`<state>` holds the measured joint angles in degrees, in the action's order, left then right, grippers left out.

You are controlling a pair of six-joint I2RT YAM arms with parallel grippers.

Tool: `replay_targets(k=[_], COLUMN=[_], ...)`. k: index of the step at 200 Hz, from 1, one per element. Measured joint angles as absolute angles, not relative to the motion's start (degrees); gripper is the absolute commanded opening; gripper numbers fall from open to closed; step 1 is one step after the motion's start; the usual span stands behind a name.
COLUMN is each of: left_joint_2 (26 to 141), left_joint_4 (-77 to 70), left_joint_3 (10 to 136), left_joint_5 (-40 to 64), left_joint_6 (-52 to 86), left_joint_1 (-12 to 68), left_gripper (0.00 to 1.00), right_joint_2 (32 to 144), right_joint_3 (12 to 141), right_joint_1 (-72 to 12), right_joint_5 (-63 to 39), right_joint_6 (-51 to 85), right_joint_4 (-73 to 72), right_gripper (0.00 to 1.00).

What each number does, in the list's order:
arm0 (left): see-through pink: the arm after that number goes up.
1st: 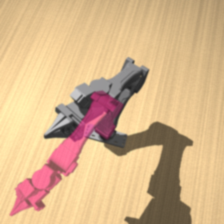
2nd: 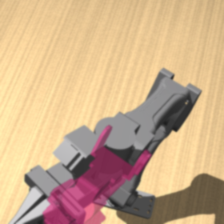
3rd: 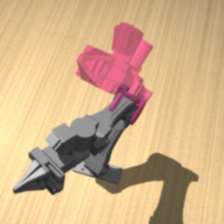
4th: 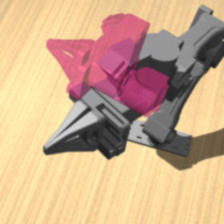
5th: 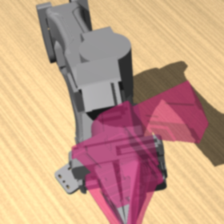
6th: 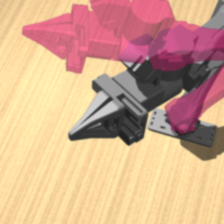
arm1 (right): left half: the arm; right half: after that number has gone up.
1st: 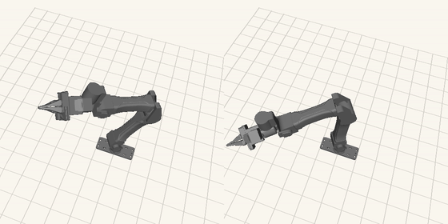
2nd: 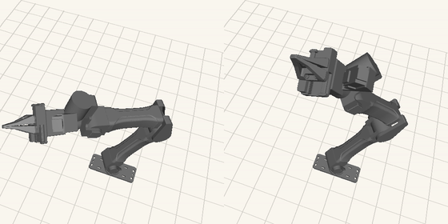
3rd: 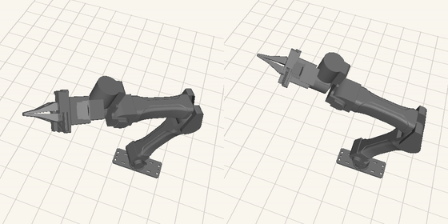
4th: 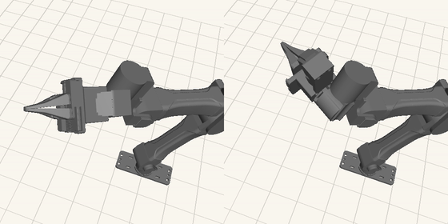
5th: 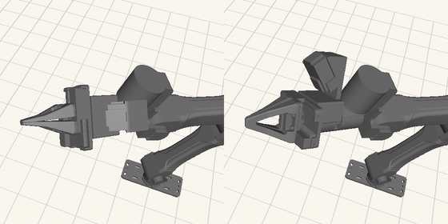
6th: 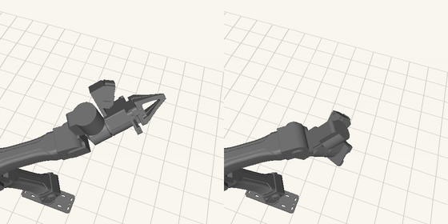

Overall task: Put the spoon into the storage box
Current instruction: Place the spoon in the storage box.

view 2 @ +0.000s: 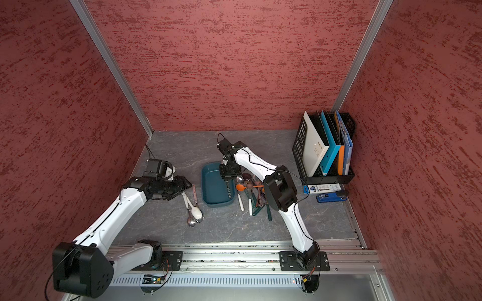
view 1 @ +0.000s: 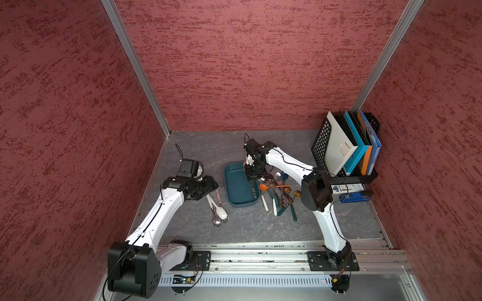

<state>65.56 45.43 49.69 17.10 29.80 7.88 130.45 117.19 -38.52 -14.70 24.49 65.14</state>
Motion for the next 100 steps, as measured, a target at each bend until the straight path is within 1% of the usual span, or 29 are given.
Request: replay_targets(k=[58, 100], left_joint_2=[66.92, 69.14], left_joint_4=[45.67, 46.26], left_joint_3=[49.69, 49.89], left_joint_5=[16.38, 14.48], left_joint_6=[27.97, 27.09], left_joint_1=[8.54, 11.11], left_gripper=[0.68, 0.68], right_joint_2=[136.29, 138.74], right_joint_3=[121.16, 123.31], right_joint_1=[-39.33, -39.55], right_joint_5=[-12.56, -12.12], right_joint_6=[25.80, 26.15], right_joint_4=[66.74, 68.88], right_gripper=[0.05, 0.06])
